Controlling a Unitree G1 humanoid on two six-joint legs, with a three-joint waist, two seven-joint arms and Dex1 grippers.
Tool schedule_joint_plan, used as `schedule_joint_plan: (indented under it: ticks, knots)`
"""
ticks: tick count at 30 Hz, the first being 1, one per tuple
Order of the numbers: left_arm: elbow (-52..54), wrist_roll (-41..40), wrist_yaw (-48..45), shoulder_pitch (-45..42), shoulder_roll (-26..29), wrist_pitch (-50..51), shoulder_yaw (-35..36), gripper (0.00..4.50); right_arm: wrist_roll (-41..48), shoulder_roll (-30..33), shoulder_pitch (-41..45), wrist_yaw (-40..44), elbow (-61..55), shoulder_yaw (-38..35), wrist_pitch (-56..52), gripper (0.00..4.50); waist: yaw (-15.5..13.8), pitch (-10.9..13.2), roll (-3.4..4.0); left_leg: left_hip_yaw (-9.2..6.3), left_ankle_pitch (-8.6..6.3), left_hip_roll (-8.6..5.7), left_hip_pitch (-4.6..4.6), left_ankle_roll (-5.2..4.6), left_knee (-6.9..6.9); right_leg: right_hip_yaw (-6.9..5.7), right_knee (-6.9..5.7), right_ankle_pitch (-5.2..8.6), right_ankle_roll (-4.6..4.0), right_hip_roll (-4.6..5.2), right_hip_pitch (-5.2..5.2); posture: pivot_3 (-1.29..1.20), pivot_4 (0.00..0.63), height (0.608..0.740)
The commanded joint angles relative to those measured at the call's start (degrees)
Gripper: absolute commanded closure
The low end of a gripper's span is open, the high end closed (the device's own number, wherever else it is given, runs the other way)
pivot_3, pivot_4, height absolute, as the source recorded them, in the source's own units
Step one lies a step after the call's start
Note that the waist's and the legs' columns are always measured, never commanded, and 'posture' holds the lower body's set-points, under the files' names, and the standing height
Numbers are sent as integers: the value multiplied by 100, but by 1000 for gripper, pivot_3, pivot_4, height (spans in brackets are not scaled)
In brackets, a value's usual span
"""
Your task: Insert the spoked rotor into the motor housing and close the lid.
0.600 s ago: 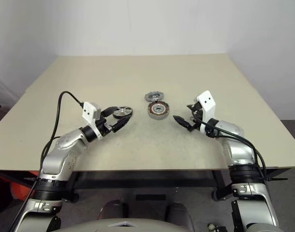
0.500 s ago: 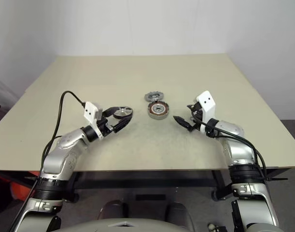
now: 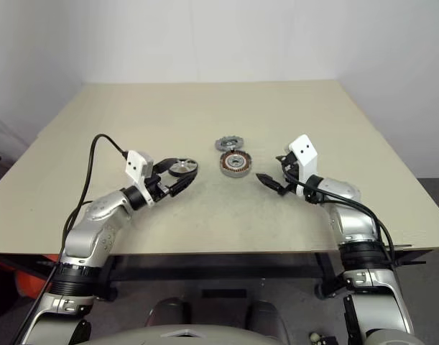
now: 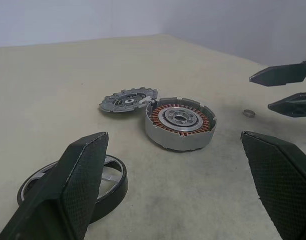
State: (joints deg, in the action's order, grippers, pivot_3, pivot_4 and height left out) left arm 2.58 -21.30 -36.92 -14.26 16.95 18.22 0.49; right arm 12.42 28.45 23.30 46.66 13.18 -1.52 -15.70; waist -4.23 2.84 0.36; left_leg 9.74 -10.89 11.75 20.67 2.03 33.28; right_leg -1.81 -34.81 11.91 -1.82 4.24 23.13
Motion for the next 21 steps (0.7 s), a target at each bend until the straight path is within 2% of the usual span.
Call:
schedule_joint_plan:
  ticks: [1,17,21]
  knots:
    - [174,-7,33,-72,13,-17,10,32,13,14,180,33,-23,-6,150,0,-1,0,0,0,0,0,0,0,0,0,0,0,0,0,0,0,0,740]
    - [87,1,27,-184,42,-34,1,32,-171,8,238,49,27,117,308,0,0,0,0,0,0,0,0,0,0,0,0,0,-1,0,0,0,0,740]
    - [18,47,34,-208,60,-73,0,32,-565,157,658,173,58,483,418,0,21,2,4,1,0,0,1,-1,0,0,0,-1,-2,0,1,0,0,740]
